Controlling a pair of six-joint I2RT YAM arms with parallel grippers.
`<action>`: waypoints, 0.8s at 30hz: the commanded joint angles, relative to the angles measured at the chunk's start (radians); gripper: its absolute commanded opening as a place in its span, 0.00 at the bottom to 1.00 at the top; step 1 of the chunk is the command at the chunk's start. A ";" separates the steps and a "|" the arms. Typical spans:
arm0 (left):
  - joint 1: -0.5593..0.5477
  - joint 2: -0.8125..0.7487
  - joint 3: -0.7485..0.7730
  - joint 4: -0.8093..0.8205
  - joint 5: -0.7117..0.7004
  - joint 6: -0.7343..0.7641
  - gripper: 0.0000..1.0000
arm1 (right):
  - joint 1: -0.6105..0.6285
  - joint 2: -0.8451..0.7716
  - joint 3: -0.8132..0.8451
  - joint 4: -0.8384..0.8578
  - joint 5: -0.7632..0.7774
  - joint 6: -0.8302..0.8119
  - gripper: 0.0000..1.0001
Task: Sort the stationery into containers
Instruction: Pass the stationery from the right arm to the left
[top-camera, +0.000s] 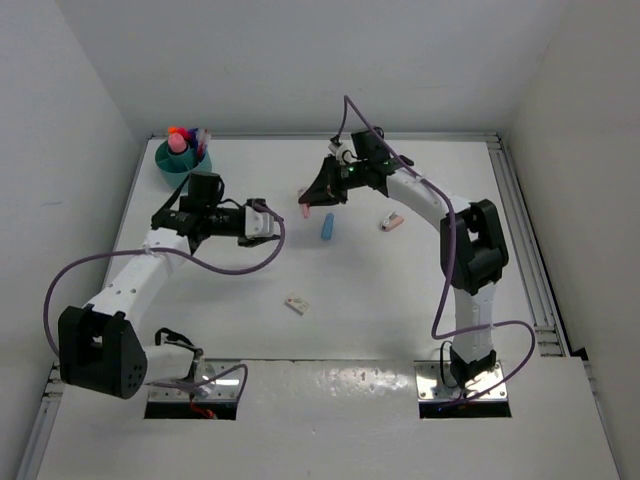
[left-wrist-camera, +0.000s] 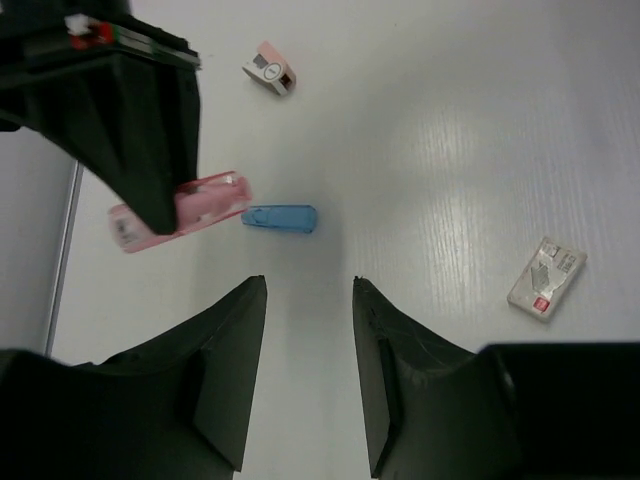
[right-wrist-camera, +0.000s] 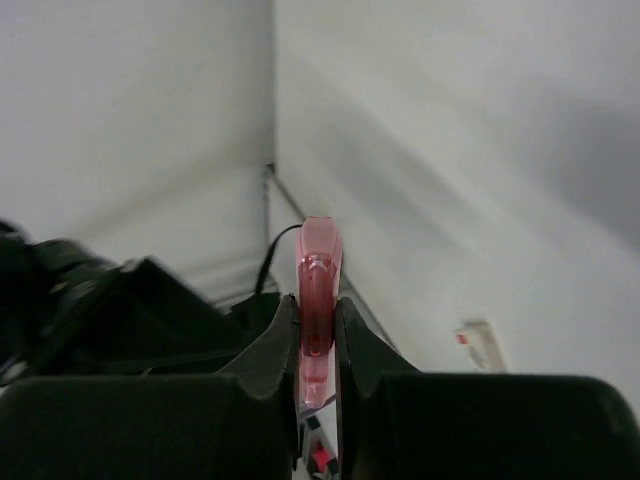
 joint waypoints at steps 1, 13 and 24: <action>-0.035 -0.057 -0.067 0.224 -0.005 0.050 0.46 | 0.005 -0.054 0.006 0.195 -0.189 0.136 0.00; -0.208 -0.201 -0.413 0.987 -0.306 0.003 0.48 | -0.013 -0.078 -0.034 0.353 -0.342 0.243 0.00; -0.288 -0.214 -0.502 1.160 -0.404 0.099 0.54 | -0.019 -0.092 -0.072 0.377 -0.384 0.271 0.00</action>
